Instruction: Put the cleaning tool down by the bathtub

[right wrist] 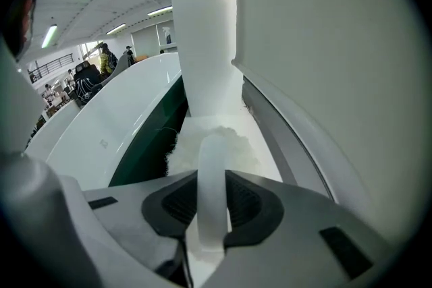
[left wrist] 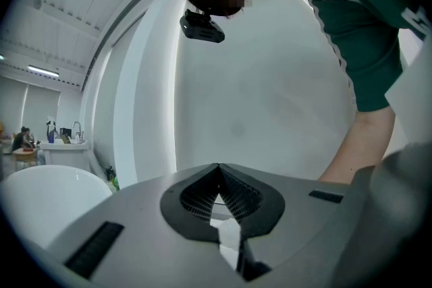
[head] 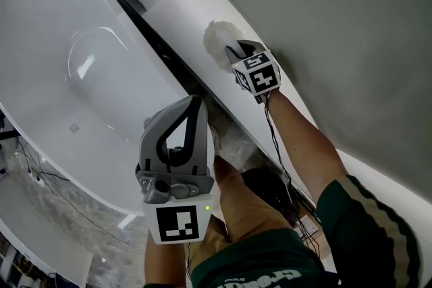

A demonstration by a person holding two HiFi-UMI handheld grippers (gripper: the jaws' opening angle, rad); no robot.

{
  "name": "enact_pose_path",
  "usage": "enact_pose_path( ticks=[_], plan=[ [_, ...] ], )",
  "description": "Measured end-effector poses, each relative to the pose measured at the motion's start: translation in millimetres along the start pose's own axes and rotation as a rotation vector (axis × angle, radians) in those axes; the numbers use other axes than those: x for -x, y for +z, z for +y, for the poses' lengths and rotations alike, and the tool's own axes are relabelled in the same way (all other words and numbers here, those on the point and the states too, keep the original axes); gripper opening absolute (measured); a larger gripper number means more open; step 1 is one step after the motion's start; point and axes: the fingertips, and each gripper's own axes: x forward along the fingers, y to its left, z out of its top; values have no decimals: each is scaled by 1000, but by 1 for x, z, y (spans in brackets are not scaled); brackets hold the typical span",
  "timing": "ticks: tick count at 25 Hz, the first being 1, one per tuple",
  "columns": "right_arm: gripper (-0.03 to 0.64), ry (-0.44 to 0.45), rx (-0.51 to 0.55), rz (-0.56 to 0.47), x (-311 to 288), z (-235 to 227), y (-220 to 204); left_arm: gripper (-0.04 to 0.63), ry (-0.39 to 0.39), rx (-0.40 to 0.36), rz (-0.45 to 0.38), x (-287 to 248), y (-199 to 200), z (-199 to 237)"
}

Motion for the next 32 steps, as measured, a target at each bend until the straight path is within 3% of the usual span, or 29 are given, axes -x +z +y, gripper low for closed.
enact_pose_path(
  ticks=[9, 22, 27, 32],
  plan=[
    [97, -12, 0, 130, -30, -10, -17, 6, -9, 41, 25, -7, -13, 7],
    [97, -20, -28, 258, -47, -18, -60, 6, 44, 99, 89, 2, -33, 8],
    [97, -19, -23, 258, -53, -17, -67, 5, 49, 97, 88, 3, -35, 10],
    [97, -9, -90, 214, -53, -20, -67, 6, 61, 115, 98, 5, -39, 9]
  ],
)
